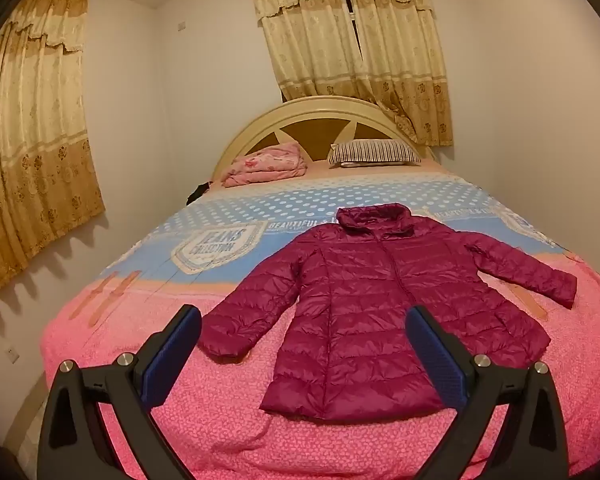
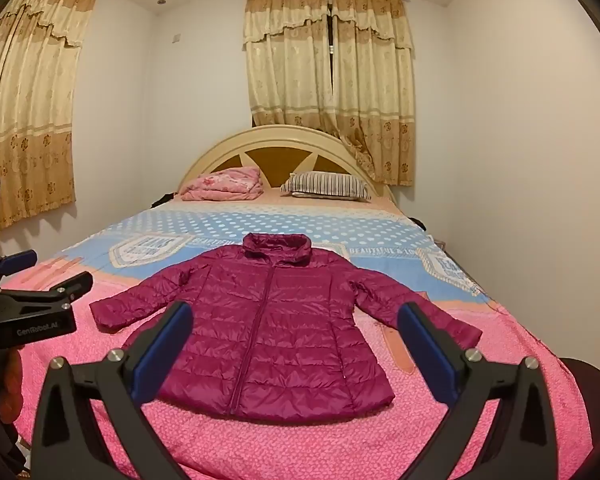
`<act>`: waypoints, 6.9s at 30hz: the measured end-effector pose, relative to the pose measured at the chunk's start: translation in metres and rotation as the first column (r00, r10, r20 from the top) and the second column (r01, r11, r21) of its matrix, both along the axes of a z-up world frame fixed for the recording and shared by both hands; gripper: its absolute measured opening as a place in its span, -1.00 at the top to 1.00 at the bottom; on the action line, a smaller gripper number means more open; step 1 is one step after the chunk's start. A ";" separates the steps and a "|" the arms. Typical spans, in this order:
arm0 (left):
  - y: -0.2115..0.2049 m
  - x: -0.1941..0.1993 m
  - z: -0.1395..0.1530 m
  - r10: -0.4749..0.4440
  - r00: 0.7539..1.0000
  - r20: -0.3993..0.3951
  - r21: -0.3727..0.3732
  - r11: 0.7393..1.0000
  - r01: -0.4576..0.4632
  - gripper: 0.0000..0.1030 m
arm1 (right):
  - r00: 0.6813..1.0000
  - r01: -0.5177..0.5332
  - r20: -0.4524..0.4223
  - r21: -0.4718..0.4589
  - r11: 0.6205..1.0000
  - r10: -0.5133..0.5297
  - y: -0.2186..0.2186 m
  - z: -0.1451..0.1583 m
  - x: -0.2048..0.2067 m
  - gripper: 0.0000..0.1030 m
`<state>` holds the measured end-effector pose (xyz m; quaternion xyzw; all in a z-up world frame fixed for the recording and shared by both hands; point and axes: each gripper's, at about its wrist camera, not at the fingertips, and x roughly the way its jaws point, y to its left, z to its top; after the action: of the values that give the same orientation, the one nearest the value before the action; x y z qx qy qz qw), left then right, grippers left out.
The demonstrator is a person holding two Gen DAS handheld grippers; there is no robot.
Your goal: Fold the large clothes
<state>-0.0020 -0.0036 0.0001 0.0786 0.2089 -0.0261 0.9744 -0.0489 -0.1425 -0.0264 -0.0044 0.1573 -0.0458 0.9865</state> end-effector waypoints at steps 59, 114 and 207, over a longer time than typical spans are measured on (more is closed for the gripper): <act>0.023 0.008 0.003 0.041 0.998 0.045 -0.065 0.997 -0.038 -0.98 | 0.999 -0.015 -0.043 0.014 1.000 0.015 0.002 -0.015 0.007 -1.00; -0.012 0.150 -0.097 0.060 0.988 -0.141 0.041 0.998 -0.054 -0.98 | 0.917 0.308 -0.331 0.231 0.923 -0.223 -0.158 -0.119 0.102 -0.80; 0.070 0.325 -0.126 0.268 0.933 -0.241 0.113 0.962 -0.247 -0.98 | 0.819 -0.381 -0.392 0.172 0.908 0.418 0.078 -0.124 0.348 -0.21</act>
<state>0.3235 0.0666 -0.1258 0.0858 0.3414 0.1004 0.9306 0.2988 -0.0648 -0.1499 -0.0047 0.3634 0.1709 0.9158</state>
